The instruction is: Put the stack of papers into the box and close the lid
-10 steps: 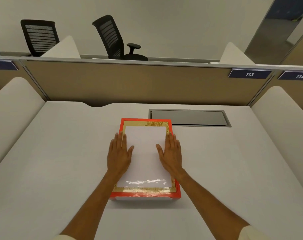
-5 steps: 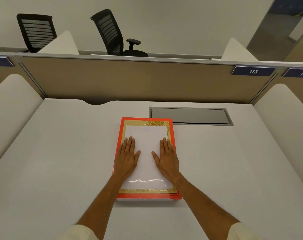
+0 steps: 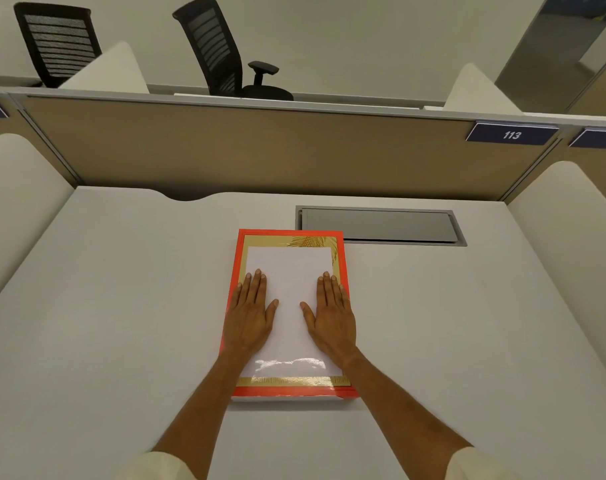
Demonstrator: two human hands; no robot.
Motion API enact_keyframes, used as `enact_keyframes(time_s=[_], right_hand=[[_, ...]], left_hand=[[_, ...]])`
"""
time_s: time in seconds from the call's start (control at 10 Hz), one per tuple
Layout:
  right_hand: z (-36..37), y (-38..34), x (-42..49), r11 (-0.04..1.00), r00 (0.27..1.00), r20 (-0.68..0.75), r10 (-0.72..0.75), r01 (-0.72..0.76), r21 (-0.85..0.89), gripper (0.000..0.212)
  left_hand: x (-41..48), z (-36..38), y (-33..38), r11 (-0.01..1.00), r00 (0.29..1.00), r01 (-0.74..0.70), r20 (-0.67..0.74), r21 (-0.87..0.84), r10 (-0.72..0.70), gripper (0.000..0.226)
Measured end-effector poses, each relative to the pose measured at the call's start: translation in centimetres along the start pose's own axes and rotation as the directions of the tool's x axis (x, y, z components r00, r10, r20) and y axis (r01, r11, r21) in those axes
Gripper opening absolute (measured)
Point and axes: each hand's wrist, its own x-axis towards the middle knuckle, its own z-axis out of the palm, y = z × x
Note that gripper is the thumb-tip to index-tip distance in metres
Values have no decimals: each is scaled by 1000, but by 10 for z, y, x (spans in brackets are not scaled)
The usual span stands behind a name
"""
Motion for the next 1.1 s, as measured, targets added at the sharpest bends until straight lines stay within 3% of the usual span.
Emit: enact_keyframes(time_s=[0.6,0.9,1.1], right_hand=[[-13,1,-3,999,999,42,-2,0,48,77],[-47,44,-9,997,1000,16,-15,13,78,78],[-68,86,-17,999,1000,-15,12,-11,37,78]], left_hand=[[-3,-10,8,1000,999,28,18,-6,-27,96],[-6,-17,64,997,998,55,-16,-53,-55,107],[-2,-8,116,998,999,44,-16,-46,-45,99]])
